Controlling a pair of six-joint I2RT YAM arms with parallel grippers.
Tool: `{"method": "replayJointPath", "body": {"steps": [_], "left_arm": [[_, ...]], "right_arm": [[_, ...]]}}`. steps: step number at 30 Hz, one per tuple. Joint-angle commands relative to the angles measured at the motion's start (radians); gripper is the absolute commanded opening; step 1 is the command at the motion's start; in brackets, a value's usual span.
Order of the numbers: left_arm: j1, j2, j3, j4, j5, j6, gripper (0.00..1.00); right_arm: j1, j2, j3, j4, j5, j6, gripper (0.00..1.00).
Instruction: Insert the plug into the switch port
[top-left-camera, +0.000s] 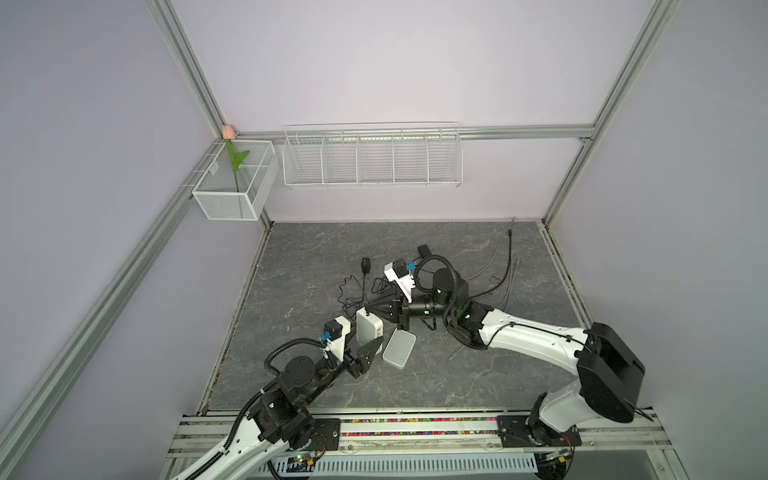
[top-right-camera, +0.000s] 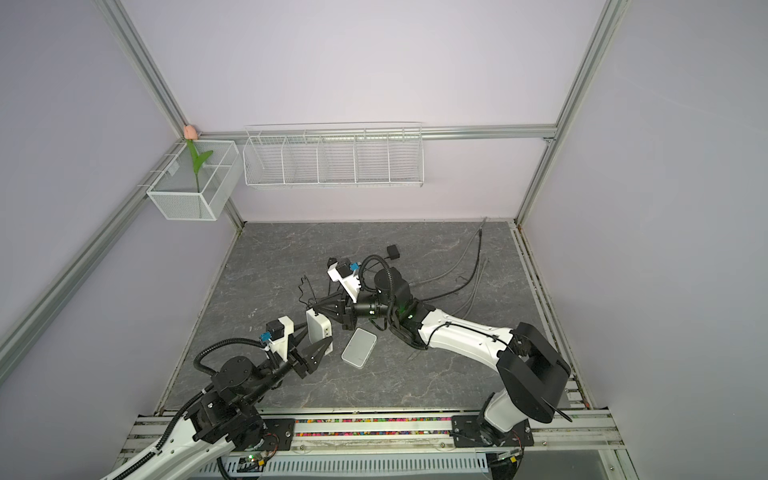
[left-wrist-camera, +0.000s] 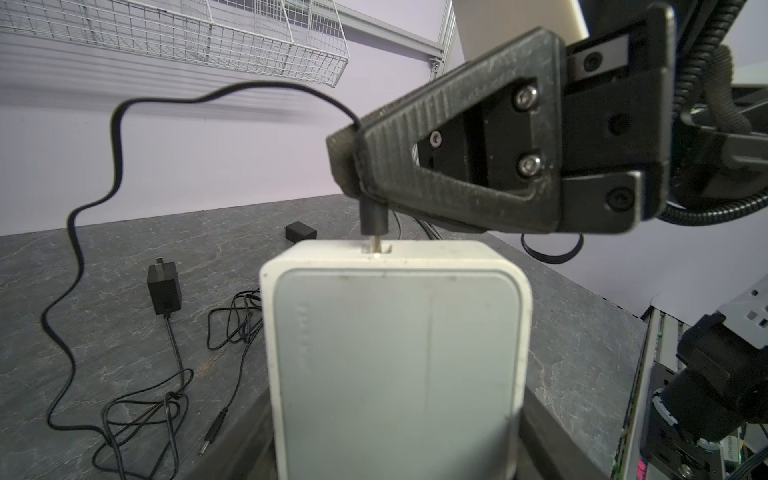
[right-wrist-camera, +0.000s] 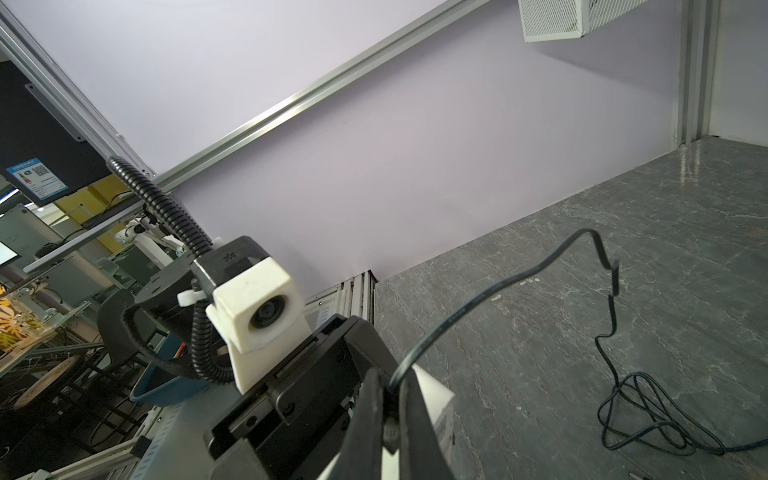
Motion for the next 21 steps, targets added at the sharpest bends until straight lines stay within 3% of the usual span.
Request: {"method": "replayJointPath", "body": {"steps": [1, 8, 21], "left_arm": [[0.005, -0.027, 0.101, 0.366, -0.063, 0.026, 0.00], [0.005, -0.024, 0.115, 0.362, -0.075, 0.046, 0.00], [0.005, 0.004, 0.117, 0.398, -0.106, 0.071, 0.00]], "right_arm": [[0.026, 0.049, -0.064, -0.239, -0.042, -0.006, 0.07], [0.044, 0.051, -0.058, -0.293, -0.015, -0.027, 0.07], [0.083, 0.061, -0.065, -0.394, 0.141, -0.022, 0.07]]}}
